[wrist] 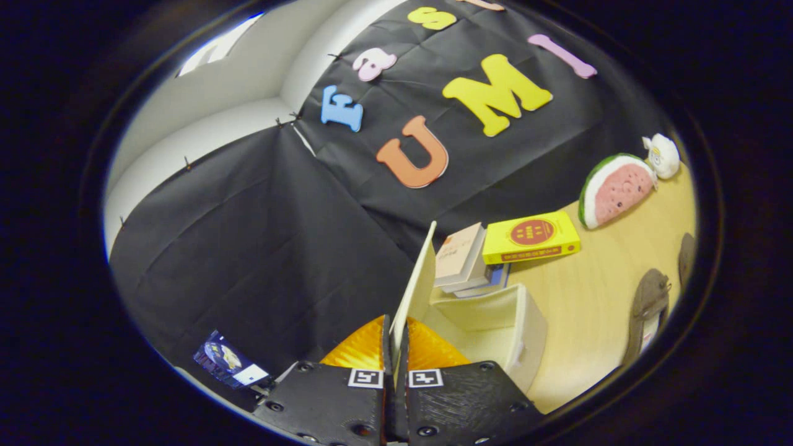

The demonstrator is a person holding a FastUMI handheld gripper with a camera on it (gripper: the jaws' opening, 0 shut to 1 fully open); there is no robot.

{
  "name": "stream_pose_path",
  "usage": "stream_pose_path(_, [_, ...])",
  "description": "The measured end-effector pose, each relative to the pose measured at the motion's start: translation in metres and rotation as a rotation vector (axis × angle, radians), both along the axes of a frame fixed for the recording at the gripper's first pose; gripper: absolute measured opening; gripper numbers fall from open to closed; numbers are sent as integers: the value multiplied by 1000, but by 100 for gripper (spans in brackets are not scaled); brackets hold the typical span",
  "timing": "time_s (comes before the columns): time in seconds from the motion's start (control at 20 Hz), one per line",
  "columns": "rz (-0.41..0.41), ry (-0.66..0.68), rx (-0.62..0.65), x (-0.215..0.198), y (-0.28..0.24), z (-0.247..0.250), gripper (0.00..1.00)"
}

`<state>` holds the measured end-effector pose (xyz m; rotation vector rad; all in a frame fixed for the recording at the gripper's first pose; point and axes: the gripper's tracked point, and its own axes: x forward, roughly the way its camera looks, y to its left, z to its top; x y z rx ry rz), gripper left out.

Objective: Open the storage box then place both shoes into the box .Put the left shoe in first, then the right shoe, with the right side of both shoes facing outward in a uniform manner.

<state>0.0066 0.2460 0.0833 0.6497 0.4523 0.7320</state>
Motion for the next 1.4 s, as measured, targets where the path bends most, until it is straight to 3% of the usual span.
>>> stream_pose_path(0.4, [88, -103, -137, -13, 118, 45, 1])
stream_pose_path(0.5, [111, -139, -187, -13, 149, 45, 5])
stream_pose_path(0.6, [161, -171, -211, -19, 172, 46, 18])
stream_pose_path(0.9, [221, -310, -262, -38, 207, 48, 86])
stream_pose_path(1.1, [199, -339, -312, -38, 193, 33, 91])
stream_pose_path(1.4, [-5, -405, -381, -12, 106, 25, 96])
